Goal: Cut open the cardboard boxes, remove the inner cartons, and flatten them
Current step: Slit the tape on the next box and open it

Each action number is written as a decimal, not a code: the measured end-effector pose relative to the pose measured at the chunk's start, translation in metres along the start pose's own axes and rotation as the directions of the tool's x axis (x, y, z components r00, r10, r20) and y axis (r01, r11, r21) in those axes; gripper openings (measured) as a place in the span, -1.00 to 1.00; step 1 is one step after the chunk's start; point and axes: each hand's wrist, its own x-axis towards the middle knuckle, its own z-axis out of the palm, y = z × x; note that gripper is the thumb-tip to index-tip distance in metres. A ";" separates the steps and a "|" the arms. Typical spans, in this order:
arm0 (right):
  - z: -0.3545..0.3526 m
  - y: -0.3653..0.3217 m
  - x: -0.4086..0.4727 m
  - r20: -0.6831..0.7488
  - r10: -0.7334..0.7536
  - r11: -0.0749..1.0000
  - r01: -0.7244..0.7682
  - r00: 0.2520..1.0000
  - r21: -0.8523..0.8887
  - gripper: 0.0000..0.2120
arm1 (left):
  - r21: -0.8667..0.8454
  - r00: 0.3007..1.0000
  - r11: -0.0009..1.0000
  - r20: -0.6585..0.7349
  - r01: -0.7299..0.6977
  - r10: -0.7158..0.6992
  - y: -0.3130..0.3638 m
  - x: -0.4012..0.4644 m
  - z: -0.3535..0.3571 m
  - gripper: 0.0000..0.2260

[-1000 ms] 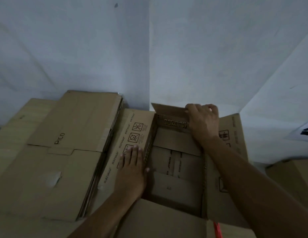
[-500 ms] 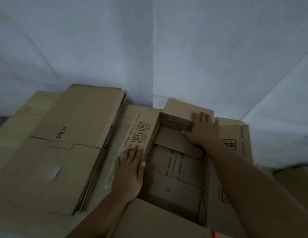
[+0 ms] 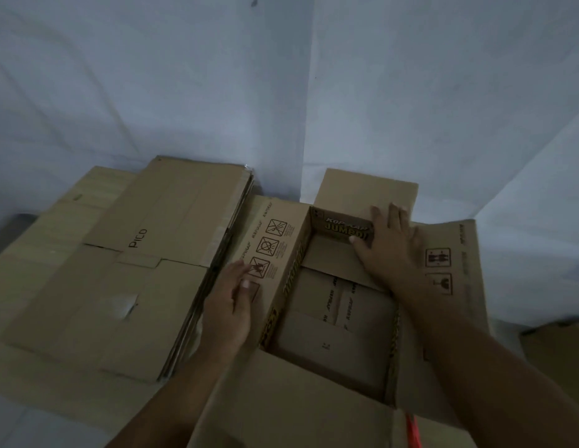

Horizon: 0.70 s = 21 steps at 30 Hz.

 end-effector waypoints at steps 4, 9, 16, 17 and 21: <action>0.005 -0.064 -0.069 0.045 -0.019 0.988 0.012 0.999 0.154 -0.30 | -0.046 0.998 0.997 -0.024 0.059 -0.061 -0.016 -0.005 -0.032 -0.66; 0.029 -0.155 -0.153 0.224 -0.272 0.948 0.221 0.936 0.227 -0.27 | -0.050 0.982 0.981 0.020 0.187 -0.186 -0.036 -0.022 -0.062 -0.68; 0.055 -0.211 -0.187 0.280 -0.194 0.981 0.192 0.940 0.035 -0.34 | -0.143 0.969 0.963 0.135 0.227 -0.208 -0.048 -0.030 -0.079 -0.72; 0.055 -0.213 -0.187 0.265 -0.193 0.981 0.189 0.945 0.041 -0.36 | -0.187 0.968 0.955 0.141 0.230 -0.206 -0.047 -0.030 -0.082 -0.72; 0.041 -0.216 -0.189 0.191 -0.210 0.977 0.196 0.959 0.088 -0.36 | -0.297 0.981 0.937 0.109 0.186 -0.160 -0.038 -0.029 -0.098 -0.73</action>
